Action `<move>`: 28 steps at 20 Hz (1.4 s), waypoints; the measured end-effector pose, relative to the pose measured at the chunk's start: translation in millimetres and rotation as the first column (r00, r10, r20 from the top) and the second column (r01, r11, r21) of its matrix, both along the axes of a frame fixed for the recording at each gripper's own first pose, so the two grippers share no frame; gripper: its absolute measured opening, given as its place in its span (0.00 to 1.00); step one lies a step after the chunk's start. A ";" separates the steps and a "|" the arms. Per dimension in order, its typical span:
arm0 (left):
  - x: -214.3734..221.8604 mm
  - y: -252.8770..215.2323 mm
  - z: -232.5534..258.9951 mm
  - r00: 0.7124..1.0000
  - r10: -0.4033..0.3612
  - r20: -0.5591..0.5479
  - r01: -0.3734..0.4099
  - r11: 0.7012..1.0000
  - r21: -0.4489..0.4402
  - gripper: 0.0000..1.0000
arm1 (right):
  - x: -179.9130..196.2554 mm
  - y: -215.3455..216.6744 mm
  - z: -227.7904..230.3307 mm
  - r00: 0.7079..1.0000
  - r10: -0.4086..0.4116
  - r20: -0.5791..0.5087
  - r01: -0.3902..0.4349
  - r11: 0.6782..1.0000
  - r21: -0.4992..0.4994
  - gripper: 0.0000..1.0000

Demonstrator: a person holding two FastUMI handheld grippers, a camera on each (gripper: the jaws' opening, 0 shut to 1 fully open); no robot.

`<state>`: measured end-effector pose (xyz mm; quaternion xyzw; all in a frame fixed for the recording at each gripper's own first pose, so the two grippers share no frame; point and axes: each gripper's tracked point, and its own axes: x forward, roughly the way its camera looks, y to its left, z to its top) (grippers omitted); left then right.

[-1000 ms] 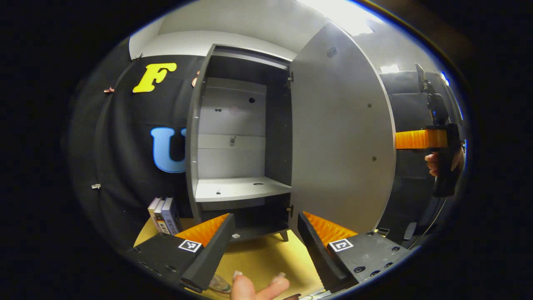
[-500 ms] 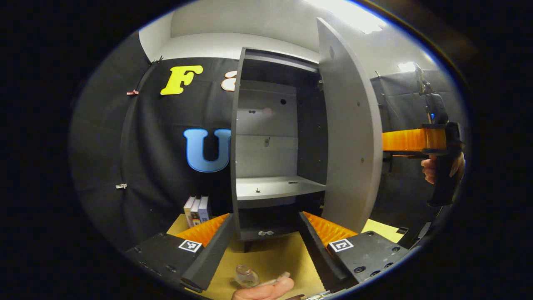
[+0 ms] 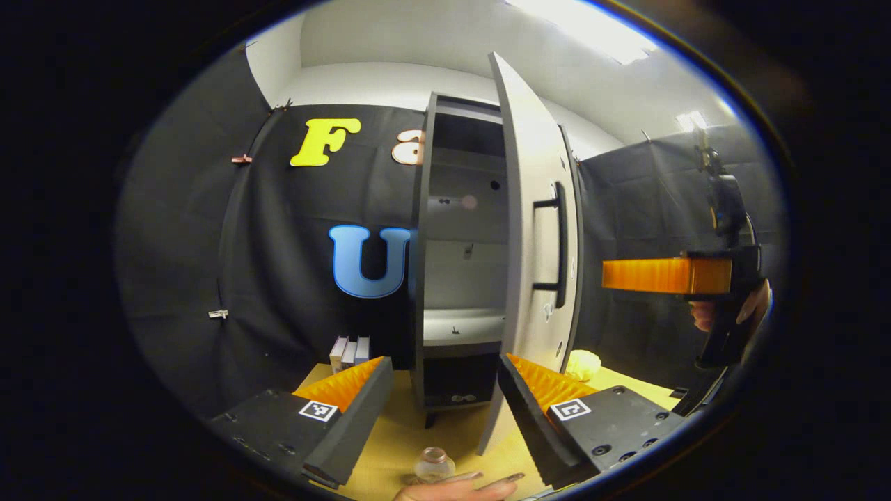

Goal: Open the cabinet door with the right hand, grasp the bottle in the cabinet with the left hand and place it on the coaster, then close the cabinet door with the right hand.

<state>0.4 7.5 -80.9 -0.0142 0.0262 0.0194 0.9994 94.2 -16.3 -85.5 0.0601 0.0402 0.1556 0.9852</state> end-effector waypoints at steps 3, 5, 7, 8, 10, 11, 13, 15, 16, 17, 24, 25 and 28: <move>8.4 -4.1 6.9 1.000 -0.005 -0.005 0.005 0.999 -0.042 0.93 | 0.3 -21.7 -3.4 0.997 -0.075 0.028 0.075 0.997 -0.002 0.96; 14.9 -7.1 8.9 1.000 -0.004 -0.015 0.003 0.999 -0.050 0.95 | -3.9 -29.9 -7.6 0.992 -0.113 0.048 0.114 0.993 -0.012 0.96; 20.8 -14.0 12.4 1.000 -0.016 -0.012 0.015 0.999 -0.051 0.95 | -8.2 -35.9 -11.7 0.988 -0.141 0.070 0.143 0.989 -0.033 0.96; 23.5 -17.7 13.8 1.000 -0.020 -0.010 0.020 0.998 -0.054 0.95 | -11.9 -37.1 -14.6 0.987 -0.143 0.068 0.145 0.989 -0.034 0.96; 28.3 -27.9 16.8 0.999 -0.038 -0.010 0.037 0.997 -0.063 0.95 | -14.0 -42.1 -15.1 0.987 -0.147 0.065 0.148 0.989 -0.008 0.96; 30.5 -33.6 21.4 0.999 -0.046 -0.003 0.045 0.997 -0.066 0.95 | -15.4 -47.6 -11.2 0.984 -0.159 0.075 0.159 0.987 0.009 0.96; 34.2 -42.1 30.5 0.998 -0.053 0.015 0.054 0.997 -0.056 0.95 | -15.8 -58.0 -5.6 0.980 -0.179 0.087 0.177 0.984 0.023 0.96; 37.6 -46.8 35.0 0.999 -0.047 0.022 0.048 0.998 -0.036 0.95 | -12.1 -68.1 -4.7 0.977 -0.199 0.075 0.199 0.980 0.002 0.96; 38.9 -50.4 36.1 0.998 -0.053 0.023 0.053 0.998 -0.030 0.95 | -10.3 -74.0 -4.1 0.975 -0.212 0.072 0.214 0.977 -0.015 0.96; 39.4 -54.9 37.2 0.998 -0.061 0.024 0.062 0.998 -0.020 0.95 | -7.5 -77.9 -3.4 0.972 -0.223 0.071 0.226 0.974 -0.032 0.96; 42.3 -59.0 28.6 0.999 -0.038 -0.002 0.038 0.999 -0.015 0.95 | 0.3 -82.4 -8.5 0.971 -0.229 0.069 0.235 0.969 -0.082 0.96; 42.6 -59.4 27.2 0.999 -0.037 -0.006 0.036 0.999 -0.015 0.95 | 2.2 -87.7 -9.0 0.965 -0.252 0.069 0.258 0.962 -0.090 0.96; 40.9 -60.4 32.6 0.999 -0.038 0.008 0.038 0.999 -0.012 0.95 | 4.7 -86.8 -6.0 0.965 -0.251 0.072 0.257 0.962 -0.092 0.96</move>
